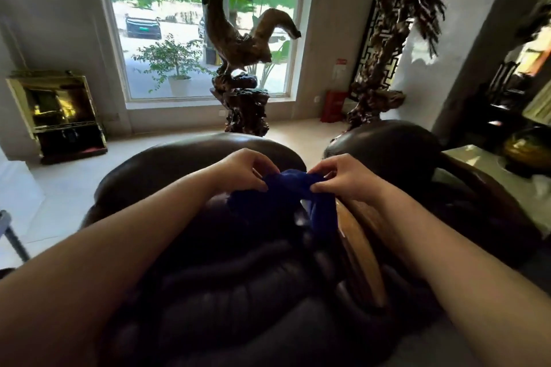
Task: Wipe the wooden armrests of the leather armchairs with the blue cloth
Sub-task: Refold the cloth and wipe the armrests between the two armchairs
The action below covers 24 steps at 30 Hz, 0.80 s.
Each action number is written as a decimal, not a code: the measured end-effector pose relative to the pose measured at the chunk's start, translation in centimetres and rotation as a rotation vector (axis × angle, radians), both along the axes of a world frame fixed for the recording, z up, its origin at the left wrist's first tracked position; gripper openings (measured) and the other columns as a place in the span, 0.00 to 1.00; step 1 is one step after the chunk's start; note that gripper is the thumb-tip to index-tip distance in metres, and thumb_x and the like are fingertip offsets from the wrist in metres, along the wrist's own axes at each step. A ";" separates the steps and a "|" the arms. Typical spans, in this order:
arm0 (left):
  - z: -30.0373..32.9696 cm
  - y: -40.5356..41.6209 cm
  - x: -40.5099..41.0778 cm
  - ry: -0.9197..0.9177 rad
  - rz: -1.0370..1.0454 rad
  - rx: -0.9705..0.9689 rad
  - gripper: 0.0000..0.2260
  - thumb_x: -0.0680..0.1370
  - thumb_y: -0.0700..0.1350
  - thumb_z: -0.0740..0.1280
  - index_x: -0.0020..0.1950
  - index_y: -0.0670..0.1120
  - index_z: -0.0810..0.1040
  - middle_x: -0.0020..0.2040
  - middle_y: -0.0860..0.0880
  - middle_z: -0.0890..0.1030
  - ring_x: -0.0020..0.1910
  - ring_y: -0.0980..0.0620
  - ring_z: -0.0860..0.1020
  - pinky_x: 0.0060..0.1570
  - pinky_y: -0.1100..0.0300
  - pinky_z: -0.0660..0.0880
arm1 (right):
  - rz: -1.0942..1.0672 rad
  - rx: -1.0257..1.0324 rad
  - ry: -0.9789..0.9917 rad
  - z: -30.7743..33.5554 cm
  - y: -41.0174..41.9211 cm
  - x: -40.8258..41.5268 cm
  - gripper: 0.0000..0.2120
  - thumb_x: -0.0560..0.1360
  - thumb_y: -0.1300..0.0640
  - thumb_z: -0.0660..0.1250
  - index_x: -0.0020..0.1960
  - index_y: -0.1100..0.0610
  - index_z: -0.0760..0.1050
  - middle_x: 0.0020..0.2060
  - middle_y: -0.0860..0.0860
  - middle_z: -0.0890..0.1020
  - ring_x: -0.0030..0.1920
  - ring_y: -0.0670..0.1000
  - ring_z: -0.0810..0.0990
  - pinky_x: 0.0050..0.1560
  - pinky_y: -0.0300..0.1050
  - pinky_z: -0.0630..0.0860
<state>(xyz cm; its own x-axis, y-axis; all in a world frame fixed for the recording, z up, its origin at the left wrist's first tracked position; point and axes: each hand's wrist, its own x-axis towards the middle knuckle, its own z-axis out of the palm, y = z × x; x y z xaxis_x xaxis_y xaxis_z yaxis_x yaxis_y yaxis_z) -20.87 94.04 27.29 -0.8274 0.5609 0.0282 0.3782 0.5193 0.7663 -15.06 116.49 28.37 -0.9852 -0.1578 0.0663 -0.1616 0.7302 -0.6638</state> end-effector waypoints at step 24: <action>-11.5 35.9 -7.1 0.069 -0.022 -0.121 0.17 0.65 0.34 0.68 0.51 0.48 0.80 0.42 0.53 0.79 0.41 0.55 0.78 0.36 0.77 0.71 | -0.113 0.010 -0.177 -10.7 34.8 -6.7 0.13 0.67 0.60 0.72 0.51 0.53 0.79 0.46 0.51 0.83 0.46 0.49 0.81 0.45 0.45 0.81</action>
<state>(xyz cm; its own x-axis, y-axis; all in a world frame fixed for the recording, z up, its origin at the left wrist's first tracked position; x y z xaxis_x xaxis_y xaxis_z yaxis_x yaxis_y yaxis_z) -27.99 129.90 15.82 -0.8132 0.5818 0.0159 0.4405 0.5974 0.6701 -21.76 151.27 17.71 -0.9928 -0.0451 -0.1106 0.0406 0.7439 -0.6671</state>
